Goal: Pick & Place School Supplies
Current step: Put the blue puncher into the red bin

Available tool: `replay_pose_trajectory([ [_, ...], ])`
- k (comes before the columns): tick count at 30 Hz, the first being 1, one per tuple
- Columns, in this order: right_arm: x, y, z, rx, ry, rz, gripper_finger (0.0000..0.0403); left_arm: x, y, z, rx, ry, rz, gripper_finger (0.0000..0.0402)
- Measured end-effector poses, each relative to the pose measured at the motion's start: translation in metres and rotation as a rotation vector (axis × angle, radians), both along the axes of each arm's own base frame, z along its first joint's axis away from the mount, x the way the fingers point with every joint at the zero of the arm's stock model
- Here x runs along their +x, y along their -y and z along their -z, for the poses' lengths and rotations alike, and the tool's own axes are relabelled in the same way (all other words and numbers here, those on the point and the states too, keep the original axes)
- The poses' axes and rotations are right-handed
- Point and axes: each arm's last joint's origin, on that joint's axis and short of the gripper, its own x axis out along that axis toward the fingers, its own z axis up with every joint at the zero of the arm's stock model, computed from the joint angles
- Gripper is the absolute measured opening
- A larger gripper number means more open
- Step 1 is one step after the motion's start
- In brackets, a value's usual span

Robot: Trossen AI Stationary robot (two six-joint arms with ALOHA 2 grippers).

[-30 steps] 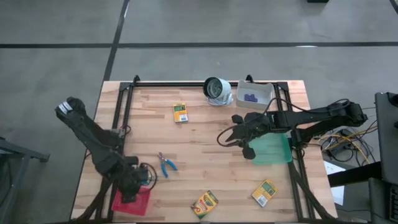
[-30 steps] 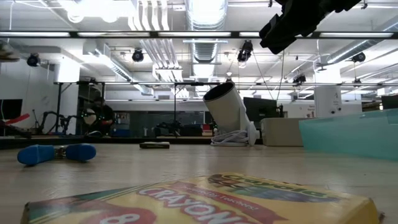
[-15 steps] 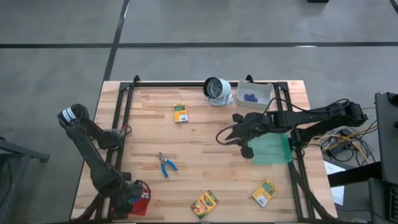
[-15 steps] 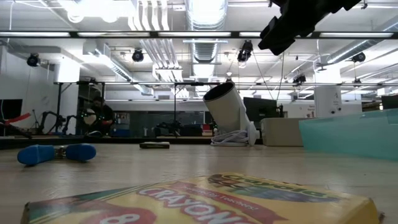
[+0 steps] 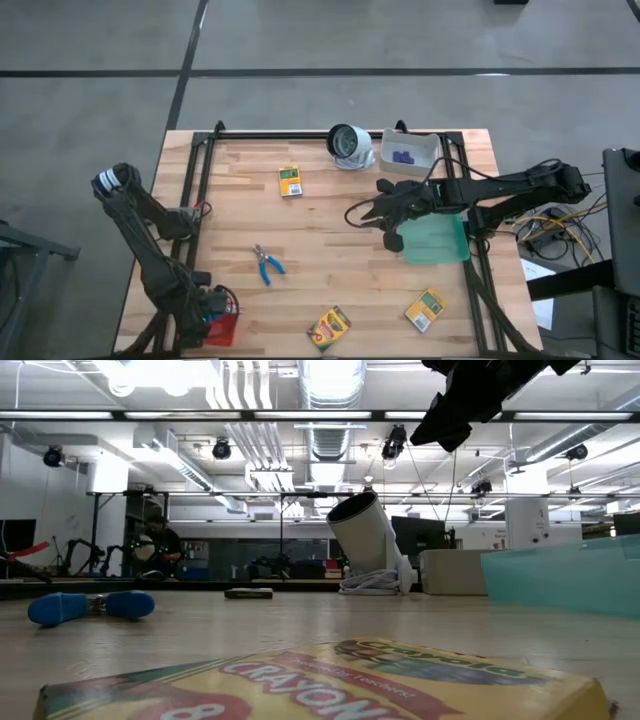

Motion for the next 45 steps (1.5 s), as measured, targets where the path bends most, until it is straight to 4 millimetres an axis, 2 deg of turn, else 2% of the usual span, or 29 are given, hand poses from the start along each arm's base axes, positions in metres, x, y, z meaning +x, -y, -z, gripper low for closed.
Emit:
replay_pose_trajectory([
  [4, 0.0, 0.0, 0.0, -0.005, 0.0, -0.004, 0.0068, -0.006, -0.002, -0.007, 0.0, -0.09, -0.035, 0.0053],
  [14, 0.0, 0.0, 0.0, -0.016, 0.0, -0.013, 0.0068, -0.01, 0.008, -0.029, -0.059, -0.085, -0.052, 0.0053],
  [20, 0.0, 0.0, 0.0, 0.031, -0.004, 0.023, 0.0068, -0.013, 0.007, -0.02, -0.03, -0.09, -0.045, 0.0053],
  [35, 0.0, 0.0, 0.001, 0.024, -0.005, 0.015, 0.0068, -0.011, 0.012, -0.001, -0.031, -0.088, -0.036, 0.0053],
  [45, 0.0, 0.0, 0.001, 0.022, -0.005, 0.014, 0.0068, -0.015, 0.014, 0.0, -0.027, -0.104, -0.063, 0.0053],
])
